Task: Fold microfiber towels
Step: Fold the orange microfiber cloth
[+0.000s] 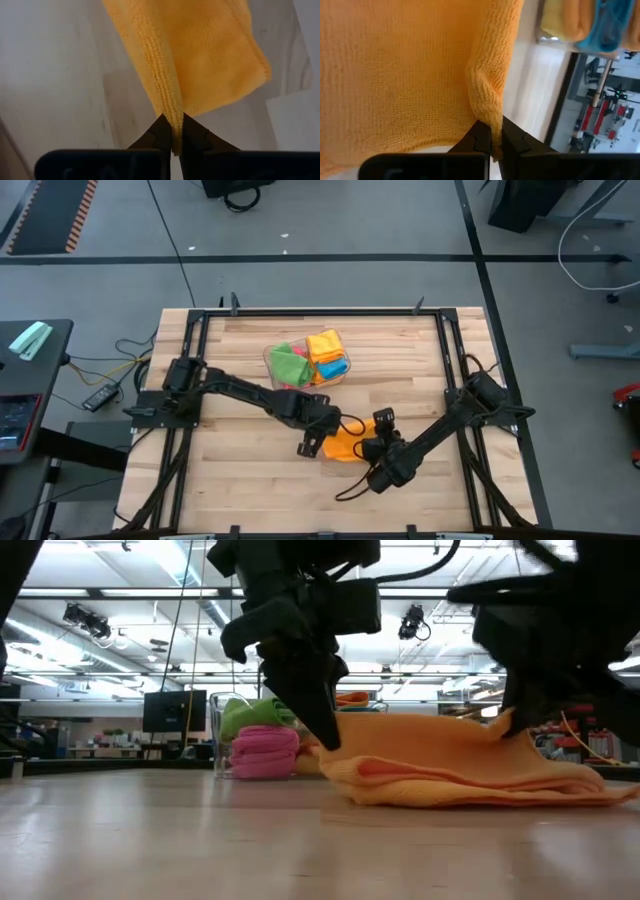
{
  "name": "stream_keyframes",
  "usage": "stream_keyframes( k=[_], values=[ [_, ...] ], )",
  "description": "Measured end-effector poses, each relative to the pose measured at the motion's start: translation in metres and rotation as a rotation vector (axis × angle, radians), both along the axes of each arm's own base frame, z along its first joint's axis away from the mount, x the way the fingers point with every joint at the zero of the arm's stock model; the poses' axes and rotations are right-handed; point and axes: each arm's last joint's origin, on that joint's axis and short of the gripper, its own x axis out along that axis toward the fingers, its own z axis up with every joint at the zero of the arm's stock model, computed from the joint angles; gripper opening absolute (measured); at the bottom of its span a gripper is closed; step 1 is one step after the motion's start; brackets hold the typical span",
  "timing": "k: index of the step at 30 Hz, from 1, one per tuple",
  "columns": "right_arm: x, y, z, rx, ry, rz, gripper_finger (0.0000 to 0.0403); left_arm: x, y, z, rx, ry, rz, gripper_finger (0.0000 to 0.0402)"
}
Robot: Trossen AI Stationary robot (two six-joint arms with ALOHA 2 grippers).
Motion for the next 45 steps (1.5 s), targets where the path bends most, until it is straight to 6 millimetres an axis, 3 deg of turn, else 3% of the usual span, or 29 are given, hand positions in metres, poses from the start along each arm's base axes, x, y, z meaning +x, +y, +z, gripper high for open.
stream_keyframes(
  k=[11, 16, 24, 29, 33, 39, 45],
  values=[
    [-0.015, 0.016, 0.035, 0.131, -0.097, 0.061, 0.0019, 0.005, -0.011, 0.009, -0.052, -0.099, 0.001, 0.0012],
    [-0.013, 0.024, 0.025, 0.159, -0.096, 0.096, 0.0019, 0.007, -0.023, 0.013, -0.065, -0.165, -0.03, 0.0027],
    [-0.018, 0.018, 0.019, 0.079, -0.067, 0.096, 0.0019, 0.009, -0.026, 0.024, -0.071, -0.146, 0.049, 0.0011],
    [-0.025, 0.024, 0.02, 0.032, -0.084, 0.134, 0.0013, 0.009, -0.043, 0.048, -0.084, -0.138, 0.022, 0.0027],
    [-0.029, 0.028, 0.024, 0.052, -0.078, 0.151, 0.0012, 0.008, -0.05, 0.063, -0.1, -0.12, 0.05, 0.0016],
    [-0.044, 0.053, 0.05, 0.206, -0.122, 0.202, 0.0011, 0.008, -0.073, 0.076, -0.203, -0.175, 0.046, 0.0013],
    [-0.063, 0.085, 0.09, 0.552, -0.19, 0.274, 0.001, 0.006, -0.105, 0.086, -0.396, -0.244, 0.02, 0.0011]
  ],
)
